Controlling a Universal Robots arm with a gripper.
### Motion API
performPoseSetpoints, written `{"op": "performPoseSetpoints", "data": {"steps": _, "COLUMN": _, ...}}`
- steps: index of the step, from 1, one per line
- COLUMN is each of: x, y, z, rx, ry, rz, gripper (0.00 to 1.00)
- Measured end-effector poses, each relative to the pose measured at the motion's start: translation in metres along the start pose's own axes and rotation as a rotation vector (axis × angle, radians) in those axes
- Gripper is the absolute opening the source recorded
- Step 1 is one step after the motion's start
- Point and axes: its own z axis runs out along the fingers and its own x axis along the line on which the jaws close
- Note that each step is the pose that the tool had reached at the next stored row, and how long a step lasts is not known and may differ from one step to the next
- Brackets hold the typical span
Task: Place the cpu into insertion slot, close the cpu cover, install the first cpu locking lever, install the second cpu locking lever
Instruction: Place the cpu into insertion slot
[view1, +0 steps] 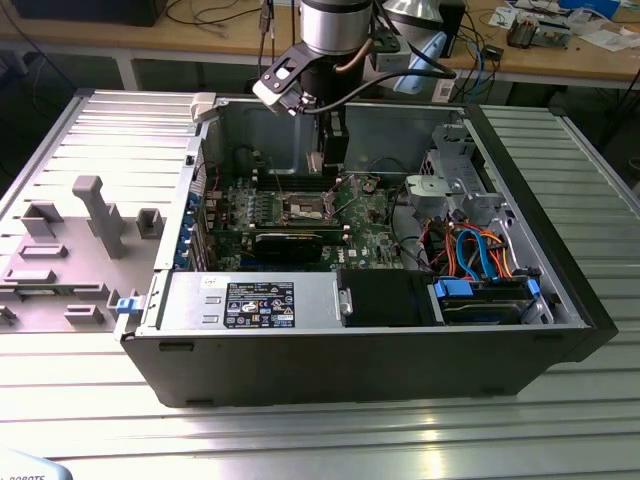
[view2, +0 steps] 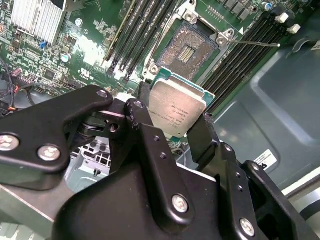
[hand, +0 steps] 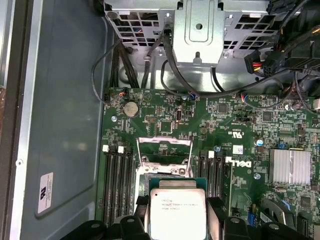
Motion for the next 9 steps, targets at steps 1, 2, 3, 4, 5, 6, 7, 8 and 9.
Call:
{"op": "performPoseSetpoints", "data": {"steps": 1, "x": 0.0, "y": 0.0, "z": 0.0006, "rx": -0.0002, "ry": 0.0003, "rz": 0.0, "gripper": 0.55}}
{"op": "performPoseSetpoints", "data": {"steps": 2, "x": 0.0, "y": -0.0006, "z": 0.0021, "rx": -0.0001, "ry": -0.0001, "rz": 0.0, "gripper": 0.55}}
{"op": "performPoseSetpoints", "data": {"steps": 3, "x": 0.0004, "y": -0.0021, "z": 0.0056, "rx": -0.0001, "ry": 0.0, "rz": 0.0, "gripper": 0.55}}
{"op": "performPoseSetpoints", "data": {"steps": 4, "x": 0.001, "y": -0.0043, "z": 0.0083, "rx": -0.0001, "ry": -0.0001, "rz": 0.0, "gripper": 0.55}}
{"op": "performPoseSetpoints", "data": {"steps": 5, "x": 0.0018, "y": -0.0054, "z": 0.0098, "rx": 0.0, "ry": -0.0002, "rz": 0.0, "gripper": 0.55}}
{"op": "performPoseSetpoints", "data": {"steps": 6, "x": 0.0031, "y": -0.007, "z": 0.0125, "rx": 0.0001, "ry": -0.0004, "rz": 0.0, "gripper": 0.55}}
{"op": "performPoseSetpoints", "data": {"steps": 7, "x": 0.0043, "y": -0.0078, "z": 0.0146, "rx": -0.0001, "ry": -0.0001, "rz": 0.0, "gripper": 0.55}}
{"op": "performPoseSetpoints", "data": {"steps": 8, "x": 0.0056, "y": -0.0085, "z": 0.0176, "rx": -0.0003, "ry": 0.0, "rz": 0.002, "gripper": 0.55}}
{"op": "performPoseSetpoints", "data": {"steps": 9, "x": 0.0061, "y": -0.0091, "z": 0.0194, "rx": -0.0002, "ry": -0.0002, "rz": 0.006, "gripper": 0.55}}
